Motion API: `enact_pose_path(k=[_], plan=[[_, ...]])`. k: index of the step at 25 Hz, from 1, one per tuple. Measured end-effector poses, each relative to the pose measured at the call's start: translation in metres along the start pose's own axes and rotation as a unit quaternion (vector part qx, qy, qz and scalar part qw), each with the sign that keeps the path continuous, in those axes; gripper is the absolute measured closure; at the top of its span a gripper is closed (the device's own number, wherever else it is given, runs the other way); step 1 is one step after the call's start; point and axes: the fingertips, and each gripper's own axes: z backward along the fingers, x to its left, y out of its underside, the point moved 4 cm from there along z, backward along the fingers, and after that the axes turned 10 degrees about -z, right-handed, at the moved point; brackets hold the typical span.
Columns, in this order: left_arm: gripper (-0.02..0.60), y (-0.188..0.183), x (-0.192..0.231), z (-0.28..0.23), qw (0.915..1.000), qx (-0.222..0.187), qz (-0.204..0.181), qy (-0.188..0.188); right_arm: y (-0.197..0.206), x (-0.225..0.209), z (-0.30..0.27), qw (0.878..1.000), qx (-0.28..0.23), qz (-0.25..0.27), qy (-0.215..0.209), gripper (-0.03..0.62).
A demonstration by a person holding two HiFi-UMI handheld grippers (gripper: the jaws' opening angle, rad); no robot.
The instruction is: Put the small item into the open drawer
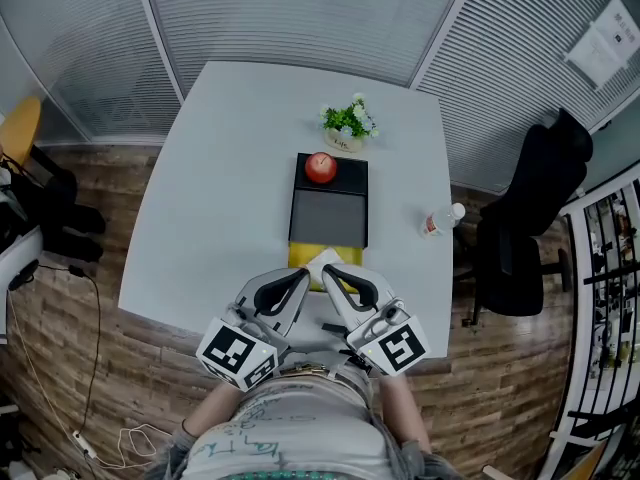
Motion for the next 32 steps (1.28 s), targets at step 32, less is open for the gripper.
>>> enact_pose_path(k=[32], plan=[[0.584, 0.0077, 0.0053, -0.0022, 0.9999, 0.011, 0.001, 0.004, 0.0075, -0.0013, -0.0066, 0.999, 0.031, -0.006, 0.007, 0.591]])
